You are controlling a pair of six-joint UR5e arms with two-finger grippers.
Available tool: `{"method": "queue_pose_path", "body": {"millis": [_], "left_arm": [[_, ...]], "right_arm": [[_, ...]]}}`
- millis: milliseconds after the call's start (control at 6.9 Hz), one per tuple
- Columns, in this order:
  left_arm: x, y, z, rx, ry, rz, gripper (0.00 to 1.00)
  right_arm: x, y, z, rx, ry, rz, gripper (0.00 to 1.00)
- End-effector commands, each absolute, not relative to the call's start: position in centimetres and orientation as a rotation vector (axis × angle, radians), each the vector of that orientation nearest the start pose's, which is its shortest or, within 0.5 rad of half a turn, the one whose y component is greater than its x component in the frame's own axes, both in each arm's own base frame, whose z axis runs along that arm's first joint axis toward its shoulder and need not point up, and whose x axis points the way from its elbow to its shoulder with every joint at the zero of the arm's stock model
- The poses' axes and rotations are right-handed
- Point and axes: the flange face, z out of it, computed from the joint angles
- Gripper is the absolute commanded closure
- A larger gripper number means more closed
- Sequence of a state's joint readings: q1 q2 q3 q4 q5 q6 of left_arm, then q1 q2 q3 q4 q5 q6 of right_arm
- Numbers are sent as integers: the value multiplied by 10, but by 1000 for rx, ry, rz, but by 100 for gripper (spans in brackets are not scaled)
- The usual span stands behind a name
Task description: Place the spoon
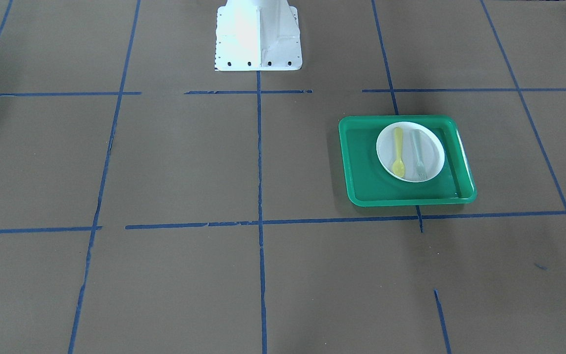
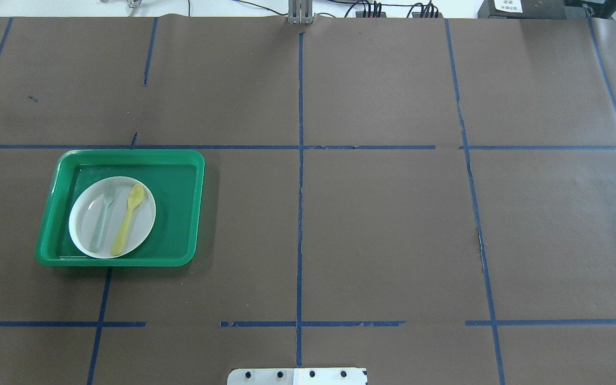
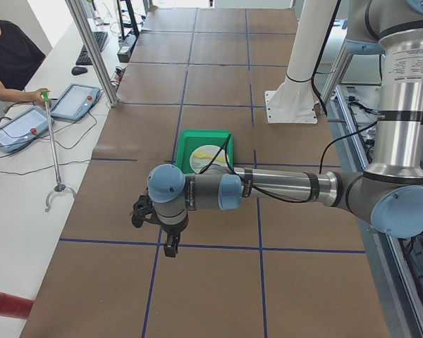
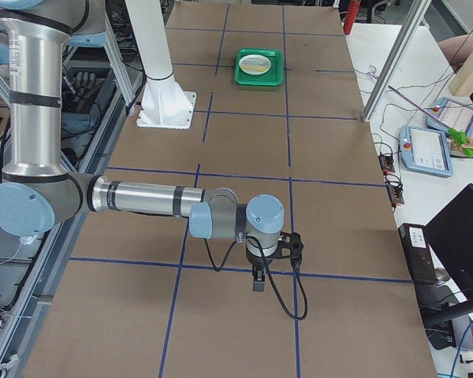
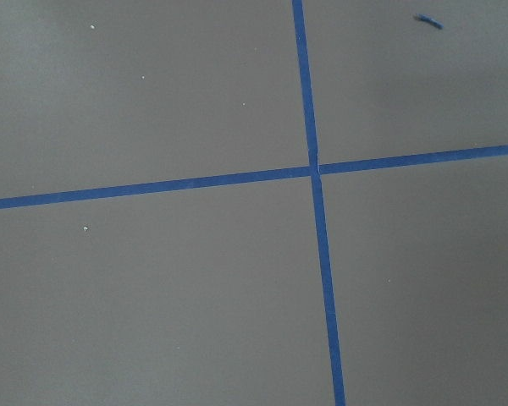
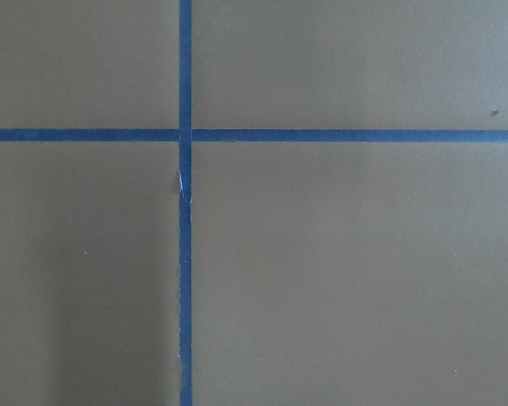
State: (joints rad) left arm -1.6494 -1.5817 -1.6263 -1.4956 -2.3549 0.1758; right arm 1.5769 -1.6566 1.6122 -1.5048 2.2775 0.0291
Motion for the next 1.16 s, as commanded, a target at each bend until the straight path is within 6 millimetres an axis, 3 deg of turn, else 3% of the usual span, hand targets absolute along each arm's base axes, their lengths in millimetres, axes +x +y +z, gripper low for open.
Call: {"method": "queue_pose_path", "body": {"millis": [0,290,725,870,1014], "left_arm": [[-99,-489,647,61,782,81,0],[-99,-489,643,65,780,83,0],[-96,-474,658,74,775,97,0],[-93,-475,654,82,778,98,0],[-59,-485,620,105,779,156,0]], "right_arm": [[71,-456,677,12,-707,26,0],[71,-457,676,14,-707,26,0],[72,-457,676,14,-706,26,0],[72,-456,678,11,-706,27,0],[71,-456,677,12,-707,26,0]]}}
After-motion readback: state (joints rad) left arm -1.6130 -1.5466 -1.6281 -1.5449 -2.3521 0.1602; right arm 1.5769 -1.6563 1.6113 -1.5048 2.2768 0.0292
